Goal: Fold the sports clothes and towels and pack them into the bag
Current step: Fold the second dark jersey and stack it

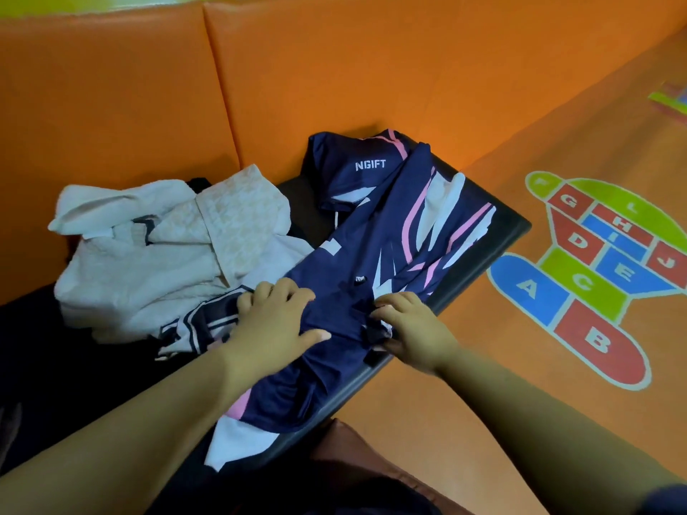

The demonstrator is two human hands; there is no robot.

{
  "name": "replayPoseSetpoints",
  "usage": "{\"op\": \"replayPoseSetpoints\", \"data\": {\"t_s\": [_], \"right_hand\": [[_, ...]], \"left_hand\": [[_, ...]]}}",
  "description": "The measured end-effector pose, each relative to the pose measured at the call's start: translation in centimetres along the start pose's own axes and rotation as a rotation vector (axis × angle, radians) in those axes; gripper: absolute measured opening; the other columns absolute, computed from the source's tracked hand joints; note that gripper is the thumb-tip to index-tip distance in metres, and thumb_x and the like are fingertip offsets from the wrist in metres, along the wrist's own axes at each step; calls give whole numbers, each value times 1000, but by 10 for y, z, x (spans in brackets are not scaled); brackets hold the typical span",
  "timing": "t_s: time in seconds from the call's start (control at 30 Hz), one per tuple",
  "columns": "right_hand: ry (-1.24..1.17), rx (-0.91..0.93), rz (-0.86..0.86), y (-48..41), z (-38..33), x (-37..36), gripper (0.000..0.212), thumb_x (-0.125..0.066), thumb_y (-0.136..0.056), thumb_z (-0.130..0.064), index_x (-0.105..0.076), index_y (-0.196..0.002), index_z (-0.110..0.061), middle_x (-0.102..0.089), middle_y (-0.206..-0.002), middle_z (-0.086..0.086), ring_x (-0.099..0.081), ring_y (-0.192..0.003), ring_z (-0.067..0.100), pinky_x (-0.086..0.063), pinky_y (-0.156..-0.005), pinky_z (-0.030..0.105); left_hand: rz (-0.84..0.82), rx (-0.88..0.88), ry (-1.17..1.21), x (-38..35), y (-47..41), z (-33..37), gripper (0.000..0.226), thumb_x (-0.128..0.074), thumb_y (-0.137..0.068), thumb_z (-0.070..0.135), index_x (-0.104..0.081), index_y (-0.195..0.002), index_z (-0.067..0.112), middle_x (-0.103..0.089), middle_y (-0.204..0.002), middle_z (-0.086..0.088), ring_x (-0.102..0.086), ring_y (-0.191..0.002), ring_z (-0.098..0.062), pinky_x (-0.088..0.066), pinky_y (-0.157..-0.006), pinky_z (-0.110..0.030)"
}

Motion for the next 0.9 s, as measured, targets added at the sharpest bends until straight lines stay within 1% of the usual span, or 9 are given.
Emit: {"op": "replayPoseSetpoints", "data": {"t_s": [0.07, 0.13, 0.2, 0.33, 0.5, 0.6, 0.7, 0.8, 0.9], "right_hand": [[-75, 22, 24, -10, 3, 3, 26, -68, -84, -35, -67, -96, -12, -61, -110, 4, -50, -101, 28, -45, -86, 39], [-230, -54, -25, -18, 8, 8, 24, -60, -92, -36, -61, -98, -13, -58, -93, -1, -49, -92, 21, -39, -80, 31], [-357, -230, -96, -26, 18, 12, 28, -55, -94, -40, -55, -104, -14, -56, -87, 0, -51, -83, 22, -40, -73, 33], [-321, -380, -70, -48, 34, 14, 34, -55, -89, -54, -47, -93, -21, -59, -88, -1, -55, -83, 25, -46, -71, 37], [-162, -474, -83, -60, 28, 1, 45, -55, -87, -57, -43, -101, -16, -56, -100, 3, -53, -91, 29, -42, -69, 37], [7, -375, 125, -54, 15, 9, 45, -63, -86, -47, -50, -105, -9, -53, -105, 8, -50, -95, 31, -43, -73, 40], [-34, -112, 317, -35, -12, 17, 34, -73, -81, -33, -56, -94, -7, -53, -92, 9, -51, -80, 30, -45, -65, 39], [-123, 96, 201, -12, -44, 5, 31, -64, -84, -39, -58, -100, -13, -54, -97, 5, -53, -81, 26, -49, -70, 38], [-82, 165, -12, 3, -66, -20, 54, -53, -82, -55, -54, -122, -17, -54, -121, 6, -55, -101, 28, -50, -84, 40]], "left_hand": [[0, 81, -90, -10, -6, 3, 65, -37, -84, 72, -38, -134, 30, -38, -133, 4, -33, -119, -24, -22, -97, -39], [4, 123, -68, -17, -11, 0, 55, -38, -87, 68, -46, -127, 31, -44, -128, 6, -35, -119, -22, -22, -94, -39], [24, 150, -1, -20, -14, -6, 37, -45, -89, 60, -55, -114, 34, -50, -116, 11, -38, -117, -17, -21, -90, -36], [39, 180, 63, -19, -16, -14, 22, -51, -88, 57, -54, -91, 36, -46, -92, 15, -42, -106, -11, -20, -84, -32], [169, 64, 98, -21, -8, -24, 22, -73, -77, 42, -63, -90, 27, -50, -91, 11, -50, -96, -19, -21, -81, -33], [169, -93, 116, -26, 2, -35, 33, -86, -64, 32, -66, -90, 26, -55, -95, 4, -56, -83, -22, -33, -75, -38], [150, -205, 116, -27, 14, -47, 29, -68, -74, 43, -63, -100, 32, -52, -109, 3, -55, -88, -22, -44, -74, -41], [115, -230, 163, -29, 26, -62, 38, -50, -79, 50, -65, -108, 32, -52, -120, 1, -44, -98, -21, -46, -79, -39], [97, -226, 214, -30, 36, -74, 42, -50, -79, 52, -67, -111, 29, -50, -128, -1, -41, -103, -19, -43, -84, -33]]}}
Point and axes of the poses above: each hand's wrist, its own y-axis away from the middle knuckle, its own x-axis out of the back of the hand, z = x × y, the point moved 5 cm from there along -y, towards the middle knuckle
